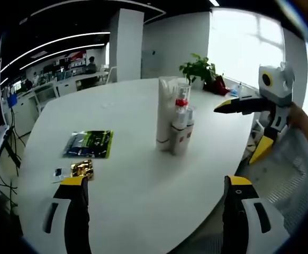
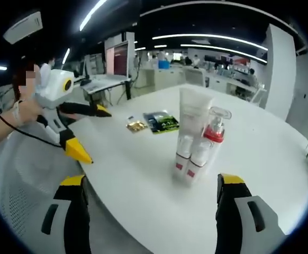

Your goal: Arrange the skincare products in the storage area until every visible bottle or jar stands upright without overlapping.

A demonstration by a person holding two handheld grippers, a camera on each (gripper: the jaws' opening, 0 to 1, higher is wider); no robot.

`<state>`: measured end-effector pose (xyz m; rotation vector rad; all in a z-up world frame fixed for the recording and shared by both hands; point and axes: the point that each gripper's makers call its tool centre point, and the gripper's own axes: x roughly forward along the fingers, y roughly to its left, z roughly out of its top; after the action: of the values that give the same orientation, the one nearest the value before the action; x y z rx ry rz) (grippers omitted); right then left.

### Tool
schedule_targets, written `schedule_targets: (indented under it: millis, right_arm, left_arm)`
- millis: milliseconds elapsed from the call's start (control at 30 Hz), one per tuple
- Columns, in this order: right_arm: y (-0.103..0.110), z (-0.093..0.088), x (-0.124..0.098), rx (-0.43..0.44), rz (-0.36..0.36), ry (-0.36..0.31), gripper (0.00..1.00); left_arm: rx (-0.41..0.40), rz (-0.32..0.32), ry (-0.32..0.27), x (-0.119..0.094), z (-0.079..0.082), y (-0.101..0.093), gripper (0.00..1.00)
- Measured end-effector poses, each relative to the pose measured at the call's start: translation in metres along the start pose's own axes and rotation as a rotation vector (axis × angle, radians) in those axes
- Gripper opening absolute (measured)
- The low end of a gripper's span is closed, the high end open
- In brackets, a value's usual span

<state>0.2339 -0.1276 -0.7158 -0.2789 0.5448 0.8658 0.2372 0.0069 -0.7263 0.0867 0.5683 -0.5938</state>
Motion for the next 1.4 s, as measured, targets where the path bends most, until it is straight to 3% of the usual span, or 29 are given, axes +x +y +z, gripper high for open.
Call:
schedule_targets:
  millis: [167,300,433,700,1000,1300,1400]
  right_arm:
    - [-0.001,0.0,-0.002,-0.011,-0.014,0.005,1.0]
    - [-0.004,0.006,-0.003,0.018,-0.029,-0.03,1.0]
    - [0.0,0.01,-0.002,0.056,-0.043,-0.042,1.0]
    - [0.019,0.029,0.014,0.078,-0.017,-0.062,1.0]
    - [0.038,0.056,0.031,0.065,0.022,-0.083,1.0]
    - [0.052,0.069,0.058,0.047,0.063,-0.074,1.0]
    - [0.057,0.072,0.065,0.051,0.074,-0.071,1.0]
  left_arm:
    - [0.037,-0.048,-0.044,-0.001,0.009,-0.011,0.99]
    - [-0.033,-0.054,-0.033,-0.003,0.01,-0.003,0.99]
    - [-0.048,-0.069,-0.055,-0.009,0.021,0.007,0.99]
    - [-0.024,-0.037,-0.037,-0.013,0.021,0.046,0.99]
    - [-0.073,-0.039,-0.053,-0.007,0.013,0.081,0.99]
    - [-0.07,-0.02,-0.022,0.003,0.007,0.115,0.98]
    - [-0.093,-0.019,-0.037,0.013,0.01,0.139,0.98]
